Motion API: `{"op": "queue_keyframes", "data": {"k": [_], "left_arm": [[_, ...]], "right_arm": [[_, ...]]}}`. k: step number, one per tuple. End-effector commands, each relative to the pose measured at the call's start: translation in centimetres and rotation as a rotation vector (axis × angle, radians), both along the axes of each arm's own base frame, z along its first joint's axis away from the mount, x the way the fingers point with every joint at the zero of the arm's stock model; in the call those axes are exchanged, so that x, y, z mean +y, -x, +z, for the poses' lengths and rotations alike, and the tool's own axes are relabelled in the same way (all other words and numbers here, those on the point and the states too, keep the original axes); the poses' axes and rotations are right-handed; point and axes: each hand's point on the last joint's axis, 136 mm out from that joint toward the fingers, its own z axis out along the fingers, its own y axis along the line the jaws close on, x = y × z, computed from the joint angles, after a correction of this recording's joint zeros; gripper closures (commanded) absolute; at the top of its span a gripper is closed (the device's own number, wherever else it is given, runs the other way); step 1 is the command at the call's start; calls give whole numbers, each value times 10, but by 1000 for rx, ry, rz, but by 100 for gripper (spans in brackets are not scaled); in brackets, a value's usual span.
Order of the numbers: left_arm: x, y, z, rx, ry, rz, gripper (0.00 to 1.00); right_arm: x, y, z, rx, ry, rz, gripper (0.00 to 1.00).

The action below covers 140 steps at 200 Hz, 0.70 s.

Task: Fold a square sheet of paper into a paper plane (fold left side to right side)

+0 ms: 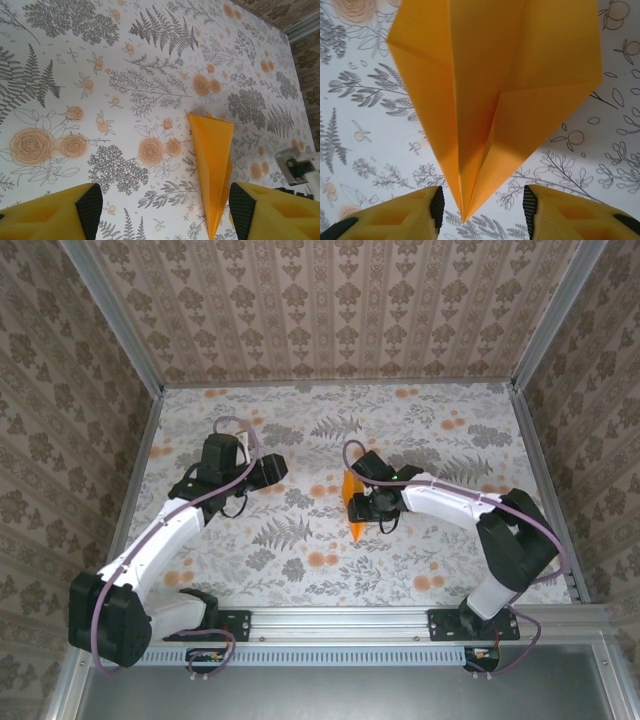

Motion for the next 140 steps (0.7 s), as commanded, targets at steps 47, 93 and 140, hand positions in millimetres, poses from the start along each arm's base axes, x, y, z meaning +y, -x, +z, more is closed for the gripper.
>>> {"op": "queue_keyframes", "data": {"k": [47,93,140], "left_arm": [[6,2,8,-22,16,8,29],[7,1,6,-16,17,11,28],[7,3,9,-20,15,3,28]], "right_arm": [[15,-9,-11,28,16,38,56],[15,-11,-24,40,53,35,63],[25,-19,-24,40,45,48,85]]}}
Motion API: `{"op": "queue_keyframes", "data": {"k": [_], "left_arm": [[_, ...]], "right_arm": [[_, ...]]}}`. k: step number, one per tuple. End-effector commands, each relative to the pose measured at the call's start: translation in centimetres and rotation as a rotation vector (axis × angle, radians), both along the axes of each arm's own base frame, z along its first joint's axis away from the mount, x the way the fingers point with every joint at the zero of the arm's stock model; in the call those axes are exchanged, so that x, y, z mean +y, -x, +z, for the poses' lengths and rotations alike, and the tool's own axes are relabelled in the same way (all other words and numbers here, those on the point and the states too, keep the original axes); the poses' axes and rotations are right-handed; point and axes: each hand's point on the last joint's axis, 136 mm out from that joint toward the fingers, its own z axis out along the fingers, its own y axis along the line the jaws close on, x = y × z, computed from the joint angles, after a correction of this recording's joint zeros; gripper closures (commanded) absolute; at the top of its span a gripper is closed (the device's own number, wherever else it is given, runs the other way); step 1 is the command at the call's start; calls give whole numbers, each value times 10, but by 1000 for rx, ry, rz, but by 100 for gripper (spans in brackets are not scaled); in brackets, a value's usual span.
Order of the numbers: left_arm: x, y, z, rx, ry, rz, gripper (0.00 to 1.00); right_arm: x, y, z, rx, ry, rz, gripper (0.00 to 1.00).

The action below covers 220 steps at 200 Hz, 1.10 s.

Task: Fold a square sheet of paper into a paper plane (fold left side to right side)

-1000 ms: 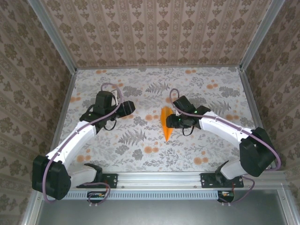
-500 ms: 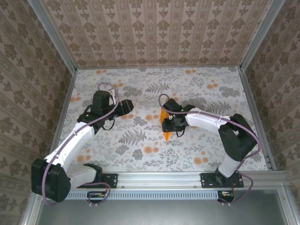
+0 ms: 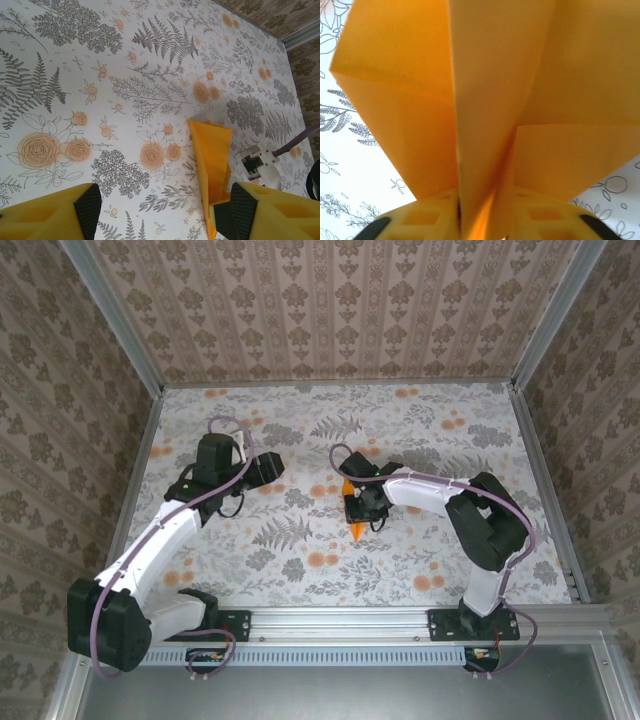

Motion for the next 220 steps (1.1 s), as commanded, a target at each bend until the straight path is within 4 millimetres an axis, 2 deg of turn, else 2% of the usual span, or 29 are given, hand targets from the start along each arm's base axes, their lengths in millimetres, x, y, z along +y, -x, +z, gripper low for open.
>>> {"op": "queue_keyframes", "data": {"k": [1,22,58,87,107,153,162,193,220], "left_arm": [[2,4,4,-9,6,-12,28],[3,6,8,-25,-3,-23,24],[4,11,15,-60,-23,-58,5],[9,14,15,-50,-42,-56,2],[10,15,13,-38,-49,-55,1],[13,17,11,-22,-51,-45,0],[13,17,10,-17,-52,-44,0],[15,18,13,-20,-60,-43,0],[16,17,12,-17,-61,-41,0]], "right_arm": [[10,-10,8,-20,-6,18,86],[10,-21,22,-39,22,18,99],[4,-51,27,-22,81,-16,99],[-2,-78,27,-24,139,-54,99],[-6,-88,21,-16,156,-80,98],[-4,-87,-2,40,159,-82,95],[-3,-86,-5,47,159,-81,92],[-2,-85,-3,41,147,-75,78],[-3,-84,2,38,146,-69,75]]}}
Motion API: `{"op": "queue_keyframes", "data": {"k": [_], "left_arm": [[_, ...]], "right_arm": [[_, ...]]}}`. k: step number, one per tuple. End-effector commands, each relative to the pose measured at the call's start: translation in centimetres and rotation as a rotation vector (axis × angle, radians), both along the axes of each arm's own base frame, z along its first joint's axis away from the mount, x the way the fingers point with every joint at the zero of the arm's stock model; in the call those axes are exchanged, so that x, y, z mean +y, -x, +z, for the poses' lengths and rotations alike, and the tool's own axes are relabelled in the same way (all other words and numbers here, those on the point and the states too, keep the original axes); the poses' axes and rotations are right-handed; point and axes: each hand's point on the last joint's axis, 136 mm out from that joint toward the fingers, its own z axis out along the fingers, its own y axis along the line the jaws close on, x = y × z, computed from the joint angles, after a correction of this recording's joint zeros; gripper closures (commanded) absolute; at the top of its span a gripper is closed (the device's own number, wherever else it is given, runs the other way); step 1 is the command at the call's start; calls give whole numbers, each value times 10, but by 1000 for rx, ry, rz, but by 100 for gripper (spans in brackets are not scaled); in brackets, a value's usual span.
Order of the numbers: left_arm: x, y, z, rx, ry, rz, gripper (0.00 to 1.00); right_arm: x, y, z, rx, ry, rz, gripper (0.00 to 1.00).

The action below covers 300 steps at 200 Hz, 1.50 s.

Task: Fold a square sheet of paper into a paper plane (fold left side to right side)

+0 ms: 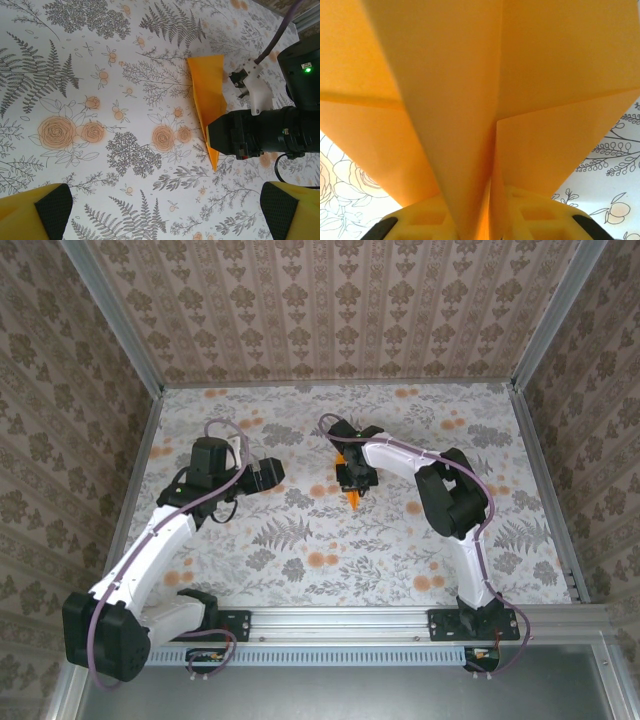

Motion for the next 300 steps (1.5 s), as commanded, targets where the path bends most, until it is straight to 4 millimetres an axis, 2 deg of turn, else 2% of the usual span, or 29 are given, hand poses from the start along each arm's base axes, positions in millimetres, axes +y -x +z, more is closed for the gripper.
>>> {"op": "queue_keyframes", "data": {"k": [1,39,78,102,120,133,141,164,172,194,225,246,265,288,300], "left_arm": [[3,0,15,-33,-4,-7,0],[8,-4,15,-23,15,12,0],[23,-15,15,0,57,53,0],[37,-23,16,8,89,93,0],[60,-30,19,-16,79,157,0],[85,-36,20,-48,39,232,0],[104,-40,19,-67,-5,298,0],[161,-46,7,-125,-189,480,0],[171,-48,2,-165,-250,499,0],[186,-54,-4,-310,-347,531,0],[206,-50,-42,-339,-525,547,0],[197,-53,-60,-355,-552,458,0],[187,-60,-64,-422,-537,399,0],[179,-69,-72,-475,-538,348,0],[175,-74,-72,-494,-529,322,0]], "right_arm": [[-2,5,3,20,13,8,75],[-7,4,23,-20,31,19,72],[-10,11,61,-80,25,39,63],[-21,21,93,-137,33,46,56],[-37,27,127,-250,30,57,47],[-56,29,151,-365,39,50,33],[-70,30,164,-446,43,44,26],[-125,27,182,-638,41,-62,6],[-144,25,182,-697,31,-110,0],[-195,24,165,-806,36,-225,0],[-244,26,130,-919,131,-320,0],[-252,23,131,-975,150,-285,0],[-256,18,121,-1002,160,-263,0],[-251,10,104,-1023,140,-216,0],[-246,4,106,-1046,128,-183,0]]}}
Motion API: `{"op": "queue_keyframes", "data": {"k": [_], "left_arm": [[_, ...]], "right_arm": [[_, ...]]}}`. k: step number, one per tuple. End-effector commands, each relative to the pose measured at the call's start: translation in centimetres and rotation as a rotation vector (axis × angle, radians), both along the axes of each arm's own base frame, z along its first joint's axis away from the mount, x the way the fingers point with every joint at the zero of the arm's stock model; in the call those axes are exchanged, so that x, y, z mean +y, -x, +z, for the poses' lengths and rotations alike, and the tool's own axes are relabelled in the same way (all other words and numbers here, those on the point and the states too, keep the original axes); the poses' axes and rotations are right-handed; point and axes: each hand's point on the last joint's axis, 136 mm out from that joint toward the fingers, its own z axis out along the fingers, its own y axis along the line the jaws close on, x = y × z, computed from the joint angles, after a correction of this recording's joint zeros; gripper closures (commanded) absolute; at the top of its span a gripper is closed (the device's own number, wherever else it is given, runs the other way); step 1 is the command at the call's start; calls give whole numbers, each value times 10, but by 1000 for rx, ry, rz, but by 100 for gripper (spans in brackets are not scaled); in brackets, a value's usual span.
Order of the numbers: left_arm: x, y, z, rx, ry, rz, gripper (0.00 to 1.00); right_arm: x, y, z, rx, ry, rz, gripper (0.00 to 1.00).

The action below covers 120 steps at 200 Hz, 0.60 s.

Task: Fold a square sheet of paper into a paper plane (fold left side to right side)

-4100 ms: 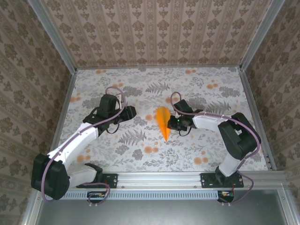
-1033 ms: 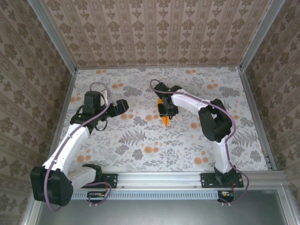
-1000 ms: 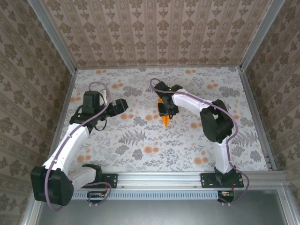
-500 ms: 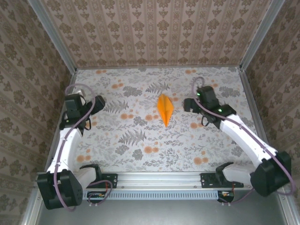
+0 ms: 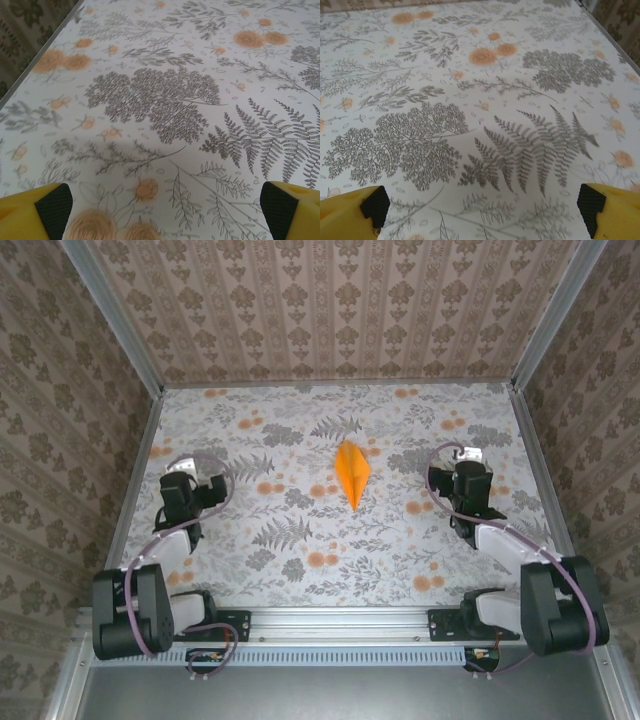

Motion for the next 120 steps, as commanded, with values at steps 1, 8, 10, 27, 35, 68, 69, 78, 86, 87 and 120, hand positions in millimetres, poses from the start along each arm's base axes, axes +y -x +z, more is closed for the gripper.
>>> {"op": "queue_keyframes", "data": {"k": [1,8,10,27,35,68,69,78,86,87,120], "left_arm": [[-10,-19,24,-143,-55,-99,0],[-13,-22,26,-172,-57,-112,0],[-13,-23,27,-182,-59,-115,0],[-15,-29,29,-220,-53,-131,0],[-18,-32,26,-229,-43,-151,0],[-27,-39,3,-234,-44,-197,0],[-27,-39,3,-229,-42,-197,0],[-26,-42,1,-213,-42,-189,0],[-23,-47,1,-196,-49,-178,0],[-24,-48,0,-189,-50,-178,0],[-29,-52,-2,-154,-109,-158,0]], "right_arm": [[10,-19,17,-130,26,85,0],[13,-22,20,-156,34,104,0],[14,-23,21,-167,35,108,0],[17,-31,17,-191,54,133,0],[19,-34,7,-169,50,149,0],[20,-41,-9,-171,22,182,0],[20,-41,-8,-171,20,180,0],[14,-43,-13,-130,-21,170,0],[13,-43,-12,-142,-34,178,0],[13,-43,-12,-142,-34,177,0],[13,-42,-11,-140,-24,175,0]]}}
